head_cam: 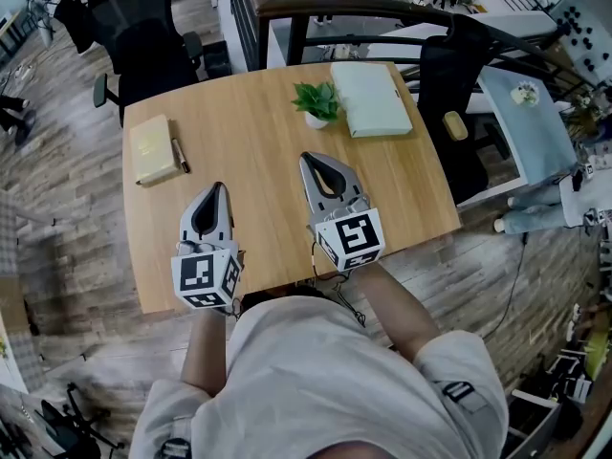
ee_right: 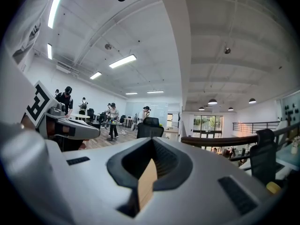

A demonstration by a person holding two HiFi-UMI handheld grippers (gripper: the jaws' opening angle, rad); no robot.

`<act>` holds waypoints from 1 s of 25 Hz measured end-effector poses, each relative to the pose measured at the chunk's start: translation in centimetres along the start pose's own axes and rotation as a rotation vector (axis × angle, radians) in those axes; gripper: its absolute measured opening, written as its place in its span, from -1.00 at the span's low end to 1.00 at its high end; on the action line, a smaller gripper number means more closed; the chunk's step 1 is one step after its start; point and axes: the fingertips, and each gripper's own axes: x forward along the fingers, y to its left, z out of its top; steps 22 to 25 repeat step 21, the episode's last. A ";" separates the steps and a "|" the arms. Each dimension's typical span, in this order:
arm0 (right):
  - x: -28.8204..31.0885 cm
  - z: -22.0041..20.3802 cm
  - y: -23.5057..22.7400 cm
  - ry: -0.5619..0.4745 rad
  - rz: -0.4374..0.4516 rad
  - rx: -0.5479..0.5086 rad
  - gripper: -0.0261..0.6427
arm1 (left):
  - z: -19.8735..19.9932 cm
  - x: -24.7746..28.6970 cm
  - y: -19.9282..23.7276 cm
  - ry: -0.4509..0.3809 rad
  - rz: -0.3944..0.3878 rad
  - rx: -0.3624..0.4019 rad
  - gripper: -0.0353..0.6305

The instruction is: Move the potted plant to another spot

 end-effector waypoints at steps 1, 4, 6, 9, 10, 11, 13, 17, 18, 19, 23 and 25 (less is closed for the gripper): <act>-0.1 0.1 0.0 -0.001 -0.001 0.001 -0.91 | 0.0 -0.1 -0.1 0.000 -0.002 0.000 -0.86; -0.3 0.2 0.0 -0.005 -0.005 0.004 -0.91 | 0.0 -0.2 -0.2 0.000 -0.006 0.002 -0.86; -0.5 0.2 -0.1 -0.005 -0.009 0.005 -0.91 | -0.1 -0.3 -0.2 0.002 -0.006 0.002 -0.86; -0.7 0.1 -0.2 0.000 -0.013 0.003 -0.91 | -0.2 -0.4 -0.4 0.003 -0.006 0.001 -0.86; -0.8 0.1 -0.2 0.002 -0.016 0.002 -0.91 | -0.2 -0.5 -0.4 0.003 -0.008 0.001 -0.86; -0.8 0.1 -0.2 0.004 -0.018 0.002 -0.91 | -0.2 -0.5 -0.4 0.003 -0.009 0.001 -0.86; -0.9 0.1 -0.2 0.005 -0.021 0.003 -0.91 | -0.2 -0.6 -0.3 0.004 -0.012 0.000 -0.86; -0.9 0.2 -0.1 0.003 -0.025 0.001 -0.91 | -0.2 -0.8 -0.3 0.000 -0.014 -0.002 -0.86; -0.9 0.3 -0.1 0.002 -0.026 0.000 -0.91 | -0.2 -0.8 -0.2 -0.001 -0.015 -0.002 -0.86; -0.9 0.3 -0.1 0.002 -0.027 0.000 -0.91 | -0.1 -0.8 -0.2 -0.002 -0.015 -0.002 -0.86; -0.9 0.4 0.0 0.001 -0.029 -0.001 -0.91 | -0.1 -0.9 -0.1 -0.003 -0.016 -0.002 -0.86; -0.9 0.4 0.0 0.001 -0.029 -0.001 -0.91 | -0.1 -0.9 -0.1 -0.003 -0.016 -0.002 -0.86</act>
